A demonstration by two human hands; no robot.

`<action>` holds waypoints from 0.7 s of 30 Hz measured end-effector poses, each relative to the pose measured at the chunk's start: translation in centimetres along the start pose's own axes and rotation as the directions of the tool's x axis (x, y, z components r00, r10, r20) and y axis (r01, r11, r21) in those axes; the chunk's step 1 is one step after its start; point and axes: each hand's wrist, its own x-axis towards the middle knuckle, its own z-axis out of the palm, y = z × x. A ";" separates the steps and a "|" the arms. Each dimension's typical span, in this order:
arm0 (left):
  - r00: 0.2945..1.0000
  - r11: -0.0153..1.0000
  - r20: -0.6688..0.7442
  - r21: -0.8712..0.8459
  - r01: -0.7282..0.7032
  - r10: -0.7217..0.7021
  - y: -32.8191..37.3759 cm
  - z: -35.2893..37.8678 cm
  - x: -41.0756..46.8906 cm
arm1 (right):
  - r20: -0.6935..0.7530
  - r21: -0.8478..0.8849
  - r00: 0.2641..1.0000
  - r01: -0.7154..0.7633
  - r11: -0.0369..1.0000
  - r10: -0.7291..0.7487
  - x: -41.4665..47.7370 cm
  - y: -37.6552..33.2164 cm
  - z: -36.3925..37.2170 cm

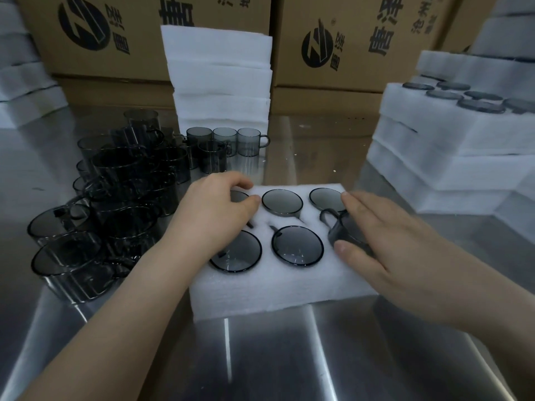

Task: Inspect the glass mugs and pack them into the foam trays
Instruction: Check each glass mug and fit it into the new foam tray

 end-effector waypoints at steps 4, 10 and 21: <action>1.000 1.000 -0.013 -0.019 0.022 -0.023 0.1 0.0 0.0 | -0.009 0.264 1.000 0.028 0.964 -0.027 0.0 -0.2 0.7; 0.996 0.996 -0.022 -0.016 0.090 -0.090 0.0 0.0 0.2 | 0.040 0.169 0.998 0.041 0.985 -0.049 0.2 -0.6 1.0; 0.992 0.990 -0.083 -0.111 0.088 -0.098 0.9 -1.2 -0.4 | 0.210 0.268 0.976 -0.005 0.963 -0.053 0.3 0.2 0.8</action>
